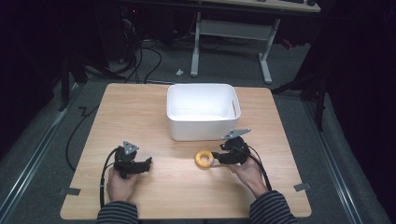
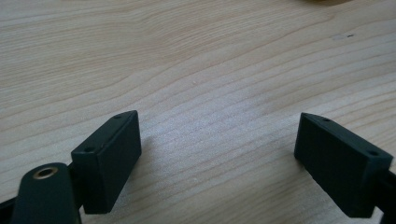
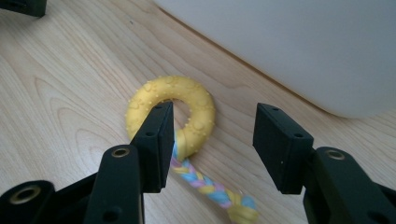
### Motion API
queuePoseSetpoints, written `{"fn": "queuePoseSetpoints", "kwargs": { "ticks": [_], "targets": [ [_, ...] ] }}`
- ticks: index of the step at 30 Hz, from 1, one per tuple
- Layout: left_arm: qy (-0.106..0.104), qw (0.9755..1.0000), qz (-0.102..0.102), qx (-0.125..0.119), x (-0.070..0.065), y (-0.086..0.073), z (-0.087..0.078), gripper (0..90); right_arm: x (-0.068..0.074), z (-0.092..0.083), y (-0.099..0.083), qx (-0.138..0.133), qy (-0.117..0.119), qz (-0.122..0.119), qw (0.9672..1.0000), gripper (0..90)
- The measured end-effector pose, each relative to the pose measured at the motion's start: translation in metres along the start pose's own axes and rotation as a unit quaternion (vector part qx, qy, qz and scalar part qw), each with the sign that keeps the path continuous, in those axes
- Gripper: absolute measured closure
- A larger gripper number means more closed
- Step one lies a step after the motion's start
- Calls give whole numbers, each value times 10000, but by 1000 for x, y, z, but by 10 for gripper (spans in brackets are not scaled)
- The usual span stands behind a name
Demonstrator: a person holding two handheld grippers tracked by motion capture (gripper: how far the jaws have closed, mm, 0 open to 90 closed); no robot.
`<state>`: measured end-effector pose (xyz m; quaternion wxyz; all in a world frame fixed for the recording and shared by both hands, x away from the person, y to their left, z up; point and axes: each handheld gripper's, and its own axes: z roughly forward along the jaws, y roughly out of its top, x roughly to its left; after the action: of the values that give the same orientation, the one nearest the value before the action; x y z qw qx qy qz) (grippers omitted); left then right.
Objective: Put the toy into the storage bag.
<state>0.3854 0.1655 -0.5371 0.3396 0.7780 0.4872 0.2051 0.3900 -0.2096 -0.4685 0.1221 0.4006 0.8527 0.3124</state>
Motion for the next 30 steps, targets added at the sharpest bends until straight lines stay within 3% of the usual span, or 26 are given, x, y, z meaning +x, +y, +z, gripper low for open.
{"fn": "queuePoseSetpoints", "kwargs": {
  "ticks": [10, 15, 30],
  "targets": [
    [4, 10000, 2, 2, 0, 0, 0, 150, 6, 19, 13, 234, 85, -247, 9994, 532],
    [5, 10000, -2, 0, 0, 0, 0, 150, 9, 28, 18, 450, -139, -389, 9981, 528],
    [4, 10000, 2, 2, 0, 0, 0, 150, 8, 50, 16, 844, -170, -375, 9956, 528]
  ]
}}
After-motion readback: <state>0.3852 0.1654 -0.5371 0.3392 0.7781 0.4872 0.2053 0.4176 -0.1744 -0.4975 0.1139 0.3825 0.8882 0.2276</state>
